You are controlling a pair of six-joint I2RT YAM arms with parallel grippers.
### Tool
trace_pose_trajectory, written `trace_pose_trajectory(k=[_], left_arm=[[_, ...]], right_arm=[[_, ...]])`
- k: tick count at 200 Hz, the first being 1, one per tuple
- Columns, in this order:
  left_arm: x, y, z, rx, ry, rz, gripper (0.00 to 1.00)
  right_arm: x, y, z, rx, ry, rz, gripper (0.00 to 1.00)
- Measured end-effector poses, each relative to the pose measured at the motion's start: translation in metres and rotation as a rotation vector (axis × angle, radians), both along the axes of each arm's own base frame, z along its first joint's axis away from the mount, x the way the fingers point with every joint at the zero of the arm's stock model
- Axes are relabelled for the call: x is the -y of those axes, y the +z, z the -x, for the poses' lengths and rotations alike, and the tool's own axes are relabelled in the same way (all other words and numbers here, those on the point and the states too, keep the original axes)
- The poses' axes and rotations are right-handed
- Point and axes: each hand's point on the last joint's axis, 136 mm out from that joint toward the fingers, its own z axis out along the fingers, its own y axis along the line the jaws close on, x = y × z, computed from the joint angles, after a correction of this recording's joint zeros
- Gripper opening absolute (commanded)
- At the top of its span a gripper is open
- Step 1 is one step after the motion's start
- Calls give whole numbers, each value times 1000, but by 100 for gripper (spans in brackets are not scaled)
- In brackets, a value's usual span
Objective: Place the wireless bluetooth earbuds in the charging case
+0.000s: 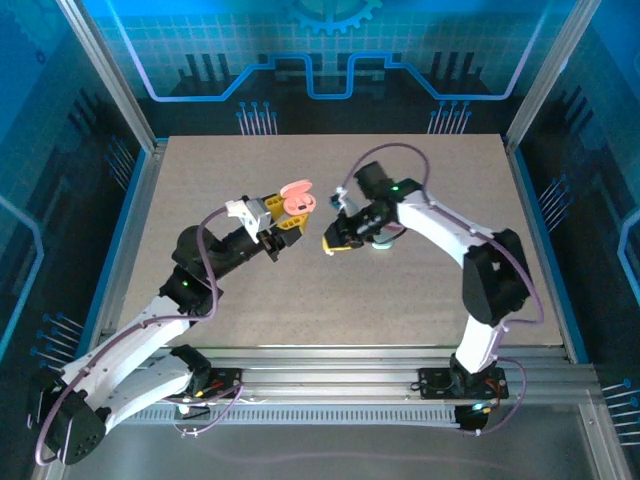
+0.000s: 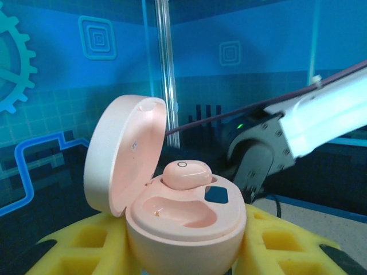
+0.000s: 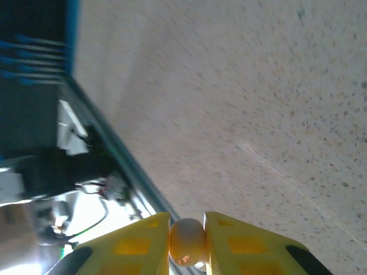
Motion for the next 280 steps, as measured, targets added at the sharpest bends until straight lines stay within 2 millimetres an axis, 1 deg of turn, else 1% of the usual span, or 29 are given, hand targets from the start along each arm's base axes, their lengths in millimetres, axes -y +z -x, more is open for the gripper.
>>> trace_pose_trajectory(k=[24,50,70,98,143,169,208,249,280], left_arm=[[0,-5,-7,-10,23,-5,30],[-1,-12,-16,-24,57,-9,30],[-2,-20,-22,-38,82,-22,30],[0,-30,-29,-50,97,-44,30],[4,-48,-36,-78,97,-67,31],[6,-55,-37,-78,94,-77,31],[9,-65,-37,-62,77,-94,31],[15,-71,-38,-52,66,-111,31],[21,-75,-38,-54,51,-113,31]], right_arm=[[11,38,-5,-15,-46,-178,22],[19,75,-7,-16,-54,-325,22],[24,98,-5,-8,-46,-405,22],[26,122,2,-6,-22,-475,22],[27,147,10,5,-7,-523,22],[28,155,13,10,-8,-529,22],[27,168,12,54,-25,-509,22],[14,182,20,119,-6,-487,23],[4,187,25,136,4,-476,23]])
